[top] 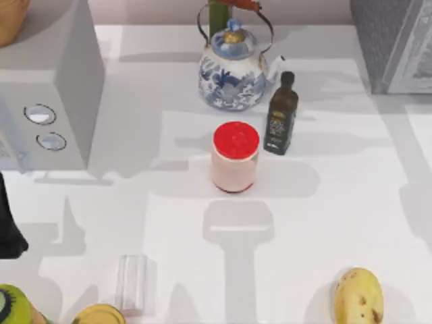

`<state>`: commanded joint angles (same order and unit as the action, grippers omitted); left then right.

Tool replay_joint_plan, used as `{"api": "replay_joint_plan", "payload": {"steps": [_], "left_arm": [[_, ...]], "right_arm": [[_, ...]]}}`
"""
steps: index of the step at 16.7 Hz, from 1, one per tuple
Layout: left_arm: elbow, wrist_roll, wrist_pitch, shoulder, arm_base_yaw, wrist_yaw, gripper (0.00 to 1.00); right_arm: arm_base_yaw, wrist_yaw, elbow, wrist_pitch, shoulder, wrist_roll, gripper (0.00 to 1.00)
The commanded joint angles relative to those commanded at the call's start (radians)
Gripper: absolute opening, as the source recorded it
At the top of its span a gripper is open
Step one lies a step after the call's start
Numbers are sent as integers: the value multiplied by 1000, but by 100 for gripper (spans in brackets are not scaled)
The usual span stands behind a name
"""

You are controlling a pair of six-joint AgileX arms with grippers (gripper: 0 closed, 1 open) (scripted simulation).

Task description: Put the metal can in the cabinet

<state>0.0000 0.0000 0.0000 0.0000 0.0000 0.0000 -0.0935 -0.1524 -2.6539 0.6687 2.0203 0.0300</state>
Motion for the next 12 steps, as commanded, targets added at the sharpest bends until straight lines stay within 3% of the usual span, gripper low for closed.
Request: {"api": "replay_joint_plan", "payload": {"steps": [8,12], "left_arm": [[0,0,0,0,0,0,100],[0,0,0,0,0,0,100]], "right_arm": [[-4,29,-114,12,70,-11,0],[-4,29,-114,12,70,-11,30]]}}
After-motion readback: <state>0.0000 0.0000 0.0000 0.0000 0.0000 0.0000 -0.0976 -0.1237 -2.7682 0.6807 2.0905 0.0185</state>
